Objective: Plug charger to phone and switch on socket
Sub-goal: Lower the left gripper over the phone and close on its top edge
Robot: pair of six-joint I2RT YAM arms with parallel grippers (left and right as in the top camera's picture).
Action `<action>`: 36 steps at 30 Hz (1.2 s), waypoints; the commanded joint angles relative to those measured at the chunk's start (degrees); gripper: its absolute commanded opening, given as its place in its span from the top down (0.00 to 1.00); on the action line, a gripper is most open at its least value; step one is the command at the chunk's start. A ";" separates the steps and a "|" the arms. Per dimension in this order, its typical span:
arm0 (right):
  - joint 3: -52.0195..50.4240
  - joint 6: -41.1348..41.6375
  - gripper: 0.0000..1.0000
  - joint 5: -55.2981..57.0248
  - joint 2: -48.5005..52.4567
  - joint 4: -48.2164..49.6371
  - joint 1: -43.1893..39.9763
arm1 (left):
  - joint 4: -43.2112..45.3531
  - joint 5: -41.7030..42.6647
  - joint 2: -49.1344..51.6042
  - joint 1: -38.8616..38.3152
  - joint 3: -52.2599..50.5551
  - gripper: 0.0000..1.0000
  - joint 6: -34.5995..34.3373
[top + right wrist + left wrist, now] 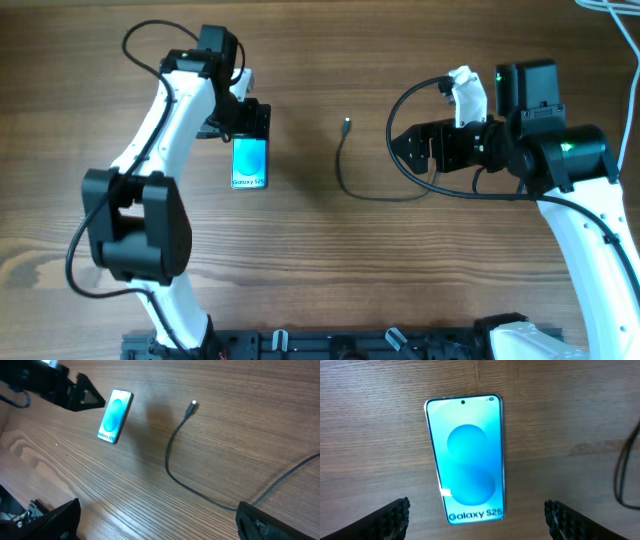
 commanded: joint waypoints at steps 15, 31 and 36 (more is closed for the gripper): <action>1.20 2.73 0.00 -1.36 0.50 0.46 0.15 | 8.50 0.31 4.42 -0.59 -8.50 0.08 -0.42; 1.16 2.67 0.00 -1.36 0.50 0.04 0.15 | 17.70 0.04 4.79 -0.59 -16.72 0.10 -6.67; 1.16 2.49 0.00 -1.36 0.50 0.07 0.15 | 20.41 -2.32 4.85 -0.59 -19.34 0.10 -6.67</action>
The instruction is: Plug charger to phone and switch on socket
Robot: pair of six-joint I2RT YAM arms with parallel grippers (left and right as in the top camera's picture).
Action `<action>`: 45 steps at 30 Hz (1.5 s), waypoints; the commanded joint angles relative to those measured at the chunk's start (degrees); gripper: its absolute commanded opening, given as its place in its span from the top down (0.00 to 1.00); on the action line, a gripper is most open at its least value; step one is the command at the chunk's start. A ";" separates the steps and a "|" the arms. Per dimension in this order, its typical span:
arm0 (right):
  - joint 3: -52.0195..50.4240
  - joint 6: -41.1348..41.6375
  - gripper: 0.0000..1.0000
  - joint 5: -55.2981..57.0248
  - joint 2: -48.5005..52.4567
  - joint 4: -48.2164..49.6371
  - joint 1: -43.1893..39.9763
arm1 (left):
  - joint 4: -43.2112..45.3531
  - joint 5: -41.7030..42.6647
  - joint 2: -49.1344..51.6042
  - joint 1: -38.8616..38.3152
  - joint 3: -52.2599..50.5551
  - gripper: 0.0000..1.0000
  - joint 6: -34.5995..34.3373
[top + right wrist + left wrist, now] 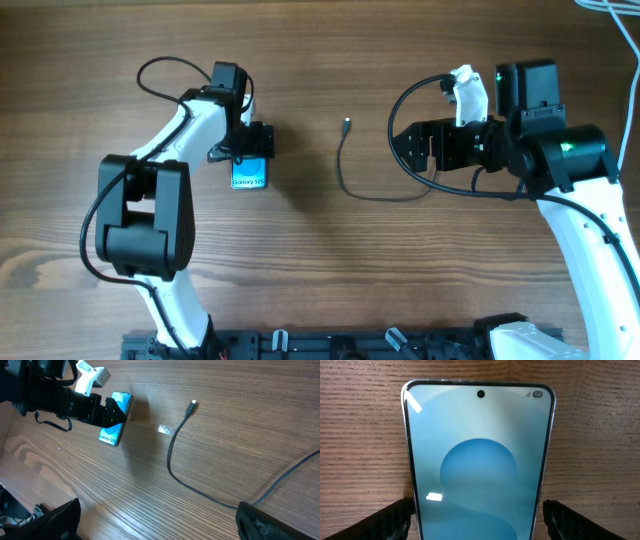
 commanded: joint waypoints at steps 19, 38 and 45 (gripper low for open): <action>0.90 -0.04 0.00 -1.33 0.52 0.11 0.15 | -0.48 -6.49 2.73 -4.44 -3.34 0.14 -6.21; 0.90 0.00 0.00 -1.33 0.50 0.35 0.15 | 2.12 -3.37 2.73 -4.44 -3.37 0.06 -12.76; 0.90 -0.02 0.00 -1.33 0.50 0.33 0.15 | 3.80 -3.67 2.73 -4.44 -3.37 0.06 -13.44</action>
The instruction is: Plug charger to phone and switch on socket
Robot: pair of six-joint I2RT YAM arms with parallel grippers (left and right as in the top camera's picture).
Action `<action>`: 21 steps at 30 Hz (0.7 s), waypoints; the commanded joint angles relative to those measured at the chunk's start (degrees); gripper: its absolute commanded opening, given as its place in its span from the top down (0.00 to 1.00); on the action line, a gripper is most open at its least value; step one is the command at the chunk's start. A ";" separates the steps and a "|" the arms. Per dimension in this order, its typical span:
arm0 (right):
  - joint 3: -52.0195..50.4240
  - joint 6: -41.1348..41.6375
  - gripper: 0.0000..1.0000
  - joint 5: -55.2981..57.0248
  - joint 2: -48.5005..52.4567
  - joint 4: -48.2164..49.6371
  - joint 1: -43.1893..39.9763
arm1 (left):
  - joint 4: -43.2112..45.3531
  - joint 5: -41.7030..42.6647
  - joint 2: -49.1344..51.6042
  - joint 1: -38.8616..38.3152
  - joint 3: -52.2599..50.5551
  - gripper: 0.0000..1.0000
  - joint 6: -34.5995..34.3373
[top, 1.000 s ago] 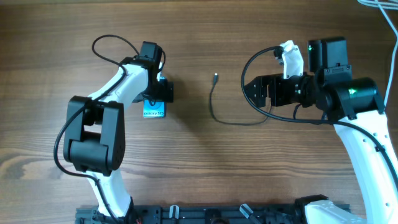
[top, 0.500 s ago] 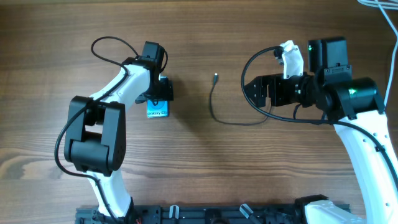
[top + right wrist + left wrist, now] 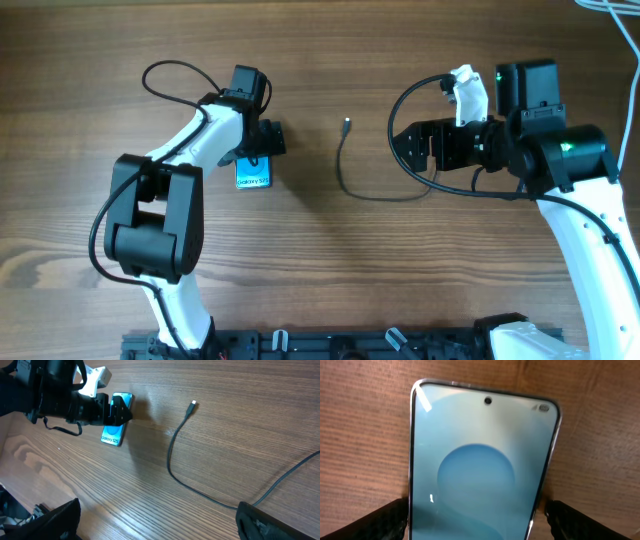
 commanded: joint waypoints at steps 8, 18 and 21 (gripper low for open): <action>0.90 0.24 0.00 -1.38 0.50 0.57 0.15 | 0.96 2.03 2.84 -0.04 -2.38 0.16 0.17; 0.90 1.70 0.00 -1.38 0.50 0.44 0.15 | 0.83 2.05 2.84 -0.04 -2.38 0.22 0.15; 0.90 1.70 0.00 -1.38 0.50 0.39 0.15 | 0.83 2.05 2.84 -0.04 -2.38 0.22 0.15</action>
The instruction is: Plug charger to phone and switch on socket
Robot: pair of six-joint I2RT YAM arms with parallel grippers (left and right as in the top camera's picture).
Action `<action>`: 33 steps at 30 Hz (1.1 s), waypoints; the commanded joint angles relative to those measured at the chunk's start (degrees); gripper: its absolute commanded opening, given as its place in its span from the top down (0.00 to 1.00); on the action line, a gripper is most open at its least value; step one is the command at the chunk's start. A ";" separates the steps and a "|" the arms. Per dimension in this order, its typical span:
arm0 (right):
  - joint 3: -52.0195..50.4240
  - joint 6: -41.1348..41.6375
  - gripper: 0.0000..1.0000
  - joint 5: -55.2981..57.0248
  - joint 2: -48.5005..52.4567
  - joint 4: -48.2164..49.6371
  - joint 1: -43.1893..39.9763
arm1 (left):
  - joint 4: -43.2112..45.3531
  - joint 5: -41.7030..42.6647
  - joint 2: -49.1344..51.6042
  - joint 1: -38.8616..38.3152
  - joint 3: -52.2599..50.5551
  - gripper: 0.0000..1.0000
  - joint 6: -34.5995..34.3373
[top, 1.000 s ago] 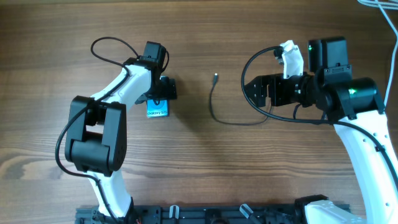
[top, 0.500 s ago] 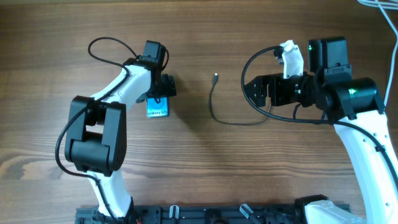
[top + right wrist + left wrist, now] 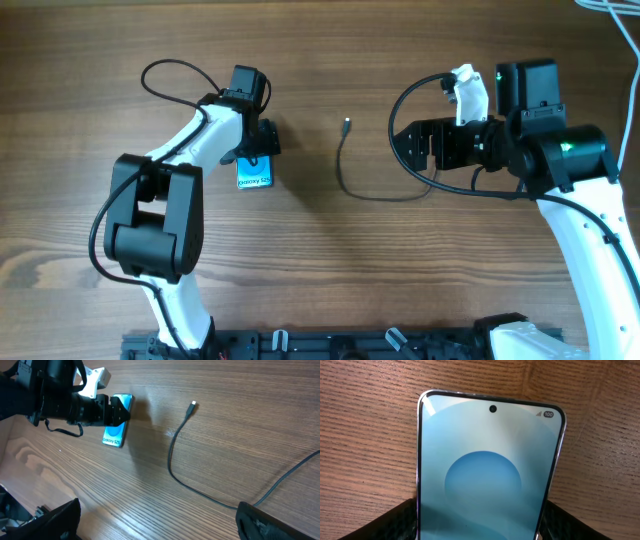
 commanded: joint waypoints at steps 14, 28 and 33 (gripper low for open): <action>0.90 0.79 0.00 -1.36 0.50 0.37 0.15 | -6.34 3.10 2.47 -0.07 4.46 0.26 -0.15; 0.90 0.81 0.00 -1.36 0.52 0.37 0.15 | -9.05 3.15 1.92 -0.07 6.51 0.26 -0.61; 0.90 0.79 0.00 -1.36 0.50 0.37 0.15 | -8.50 3.34 1.92 -0.04 6.51 0.25 -1.90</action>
